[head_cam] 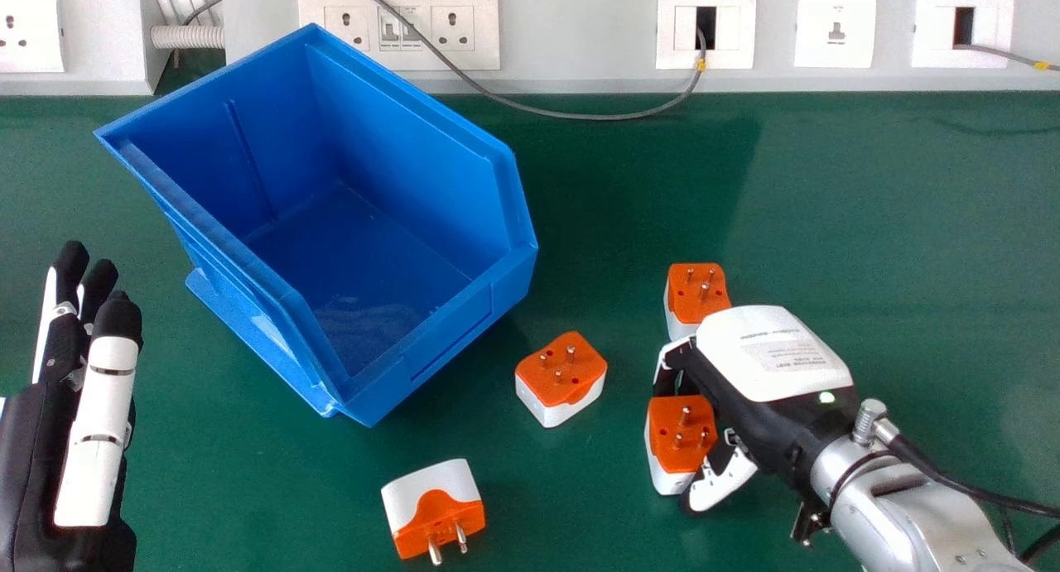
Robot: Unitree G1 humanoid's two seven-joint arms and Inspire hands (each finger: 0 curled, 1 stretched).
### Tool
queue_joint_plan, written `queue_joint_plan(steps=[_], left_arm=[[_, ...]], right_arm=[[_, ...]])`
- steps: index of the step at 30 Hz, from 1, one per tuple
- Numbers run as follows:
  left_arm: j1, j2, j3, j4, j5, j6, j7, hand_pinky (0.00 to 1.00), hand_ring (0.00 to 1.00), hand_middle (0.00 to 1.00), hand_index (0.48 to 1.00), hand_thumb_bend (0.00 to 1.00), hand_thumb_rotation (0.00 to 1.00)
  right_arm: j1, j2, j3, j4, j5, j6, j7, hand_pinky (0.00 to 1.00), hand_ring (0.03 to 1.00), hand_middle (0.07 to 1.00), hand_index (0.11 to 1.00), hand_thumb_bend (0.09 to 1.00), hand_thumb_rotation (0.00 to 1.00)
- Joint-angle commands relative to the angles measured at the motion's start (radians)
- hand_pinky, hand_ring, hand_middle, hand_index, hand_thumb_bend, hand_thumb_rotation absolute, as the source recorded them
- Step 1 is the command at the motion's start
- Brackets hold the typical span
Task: Pick all objects and put in blue box
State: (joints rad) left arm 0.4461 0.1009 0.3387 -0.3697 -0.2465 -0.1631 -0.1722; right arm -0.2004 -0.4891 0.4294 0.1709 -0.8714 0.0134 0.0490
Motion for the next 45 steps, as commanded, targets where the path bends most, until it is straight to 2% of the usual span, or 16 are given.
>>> queue_joint_plan(steps=[1, 13, 19, 22, 27, 31, 36, 41, 45], left_arm=[[-0.002, 0.012, 0.006, -0.019, -0.006, -0.010, -0.005, 1.00, 1.00, 1.00, 1.000, 0.52, 0.84], [0.003, 0.010, 0.007, -0.027, -0.010, -0.005, -0.004, 1.00, 1.00, 1.00, 1.000, 0.52, 0.84], [-0.003, 0.011, 0.008, -0.025, -0.010, -0.002, -0.001, 1.00, 1.00, 1.00, 1.000, 0.52, 0.84], [-0.009, 0.010, 0.009, -0.014, -0.010, -0.006, -0.001, 1.00, 1.00, 1.00, 1.000, 0.52, 0.84], [-0.017, 0.007, 0.001, -0.020, -0.003, 0.005, 0.007, 1.00, 1.00, 1.00, 1.000, 0.51, 0.84], [-0.022, 0.008, 0.000, -0.017, -0.003, 0.006, 0.006, 1.00, 1.00, 1.00, 1.000, 0.51, 0.84], [-0.019, 0.005, -0.005, -0.027, -0.001, 0.013, 0.007, 1.00, 1.00, 1.00, 1.000, 0.51, 0.84], [-0.024, 0.005, -0.008, -0.023, -0.006, 0.015, 0.005, 1.00, 1.00, 1.00, 1.000, 0.51, 0.84], [-0.028, 0.006, -0.010, -0.020, -0.011, 0.016, 0.002, 1.00, 1.00, 1.00, 1.000, 0.52, 0.84]], right_arm=[[0.025, -0.014, -0.007, -0.011, 0.005, 0.010, 0.022, 0.31, 0.432, 0.508, 0.498, 0.499, 0.00], [0.145, -0.024, -0.085, -0.213, 0.060, 0.016, 0.067, 0.32, 0.433, 0.518, 0.495, 0.497, 0.00], [0.252, -0.024, -0.155, -0.376, 0.091, 0.026, 0.090, 0.32, 0.434, 0.516, 0.493, 0.496, 0.00], [0.298, -0.020, -0.184, -0.442, 0.111, 0.013, 0.085, 0.32, 0.438, 0.515, 0.497, 0.496, 0.00], [0.339, -0.020, -0.228, -0.545, 0.132, -0.002, 0.088, 0.33, 0.439, 0.518, 0.501, 0.495, 0.00], [0.348, -0.011, -0.253, -0.641, 0.127, 0.016, 0.116, 0.33, 0.440, 0.519, 0.508, 0.495, 0.00], [0.339, 0.010, -0.283, -0.743, 0.154, 0.025, 0.162, 0.32, 0.436, 0.523, 0.527, 0.492, 0.00], [0.291, 0.022, -0.306, -0.795, 0.177, 0.004, 0.186, 0.32, 0.434, 0.525, 0.535, 0.491, 0.00], [0.214, 0.037, -0.295, -0.794, 0.193, -0.026, 0.187, 0.31, 0.430, 0.524, 0.537, 0.490, 0.00]])
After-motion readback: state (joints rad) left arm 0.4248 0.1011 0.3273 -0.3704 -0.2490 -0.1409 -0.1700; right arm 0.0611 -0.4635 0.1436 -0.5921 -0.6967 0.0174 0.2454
